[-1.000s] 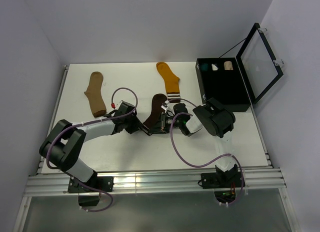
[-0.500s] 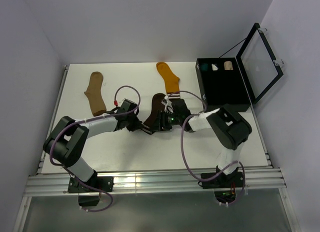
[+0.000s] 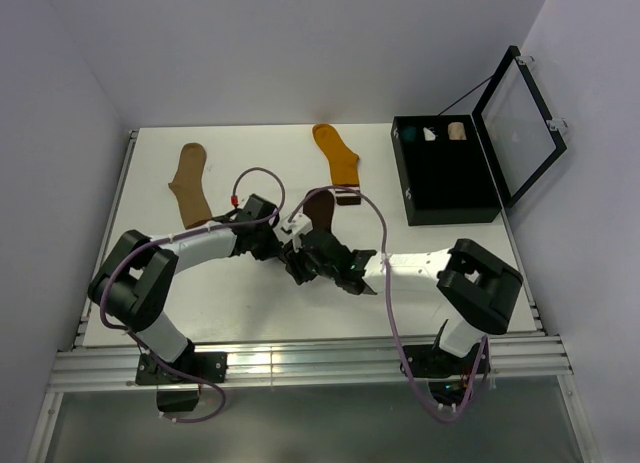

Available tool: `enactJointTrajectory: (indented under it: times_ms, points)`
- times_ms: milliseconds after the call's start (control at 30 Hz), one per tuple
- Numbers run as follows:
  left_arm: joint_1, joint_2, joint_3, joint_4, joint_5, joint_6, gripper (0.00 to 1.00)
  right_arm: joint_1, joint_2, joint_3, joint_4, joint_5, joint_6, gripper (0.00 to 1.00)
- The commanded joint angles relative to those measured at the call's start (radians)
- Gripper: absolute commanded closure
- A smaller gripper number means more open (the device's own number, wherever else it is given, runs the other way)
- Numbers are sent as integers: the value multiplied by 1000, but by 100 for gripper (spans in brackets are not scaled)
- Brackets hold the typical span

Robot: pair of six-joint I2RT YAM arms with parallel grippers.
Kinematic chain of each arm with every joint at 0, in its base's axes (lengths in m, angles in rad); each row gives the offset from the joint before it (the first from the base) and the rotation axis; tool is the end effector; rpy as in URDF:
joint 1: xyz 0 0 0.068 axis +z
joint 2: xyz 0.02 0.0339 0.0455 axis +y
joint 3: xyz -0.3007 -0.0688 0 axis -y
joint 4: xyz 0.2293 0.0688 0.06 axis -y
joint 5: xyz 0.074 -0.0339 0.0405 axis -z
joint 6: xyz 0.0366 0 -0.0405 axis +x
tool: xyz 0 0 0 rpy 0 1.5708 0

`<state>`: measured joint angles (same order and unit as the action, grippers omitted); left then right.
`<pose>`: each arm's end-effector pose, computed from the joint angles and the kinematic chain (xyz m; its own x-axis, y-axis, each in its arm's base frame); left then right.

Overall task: Roll the socks
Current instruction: Roll the sock at the center of the board.

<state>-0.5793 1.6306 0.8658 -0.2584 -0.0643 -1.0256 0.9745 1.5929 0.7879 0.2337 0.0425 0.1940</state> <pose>0.2544 -0.1636 0.2038 -0.8137 -0.4873 -0.3169 -0.3421 0.8422 -0.4167 0.1820 0.2654 0.2306 -0.4535 -0.3251 -0.8298 -0.7329 0.6658 0.1396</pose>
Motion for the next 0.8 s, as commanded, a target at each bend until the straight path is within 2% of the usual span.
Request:
enactJointTrajectory:
  times_ms: [0, 567, 667, 767]
  points:
    - [1, 12, 24, -41, -14, 42, 79, 53, 39, 43, 42, 174, -140, 45]
    - [1, 6, 21, -39, -2, 48, 79, 110, 229, 140, 55, 227, -208, 46]
    - [1, 3, 18, -35, 1, 47, 79, 112, 257, 128, 67, 241, -200, 47]
    - [1, 0, 13, -28, 3, 44, 79, 110, 275, 116, 59, 250, -196, 54]
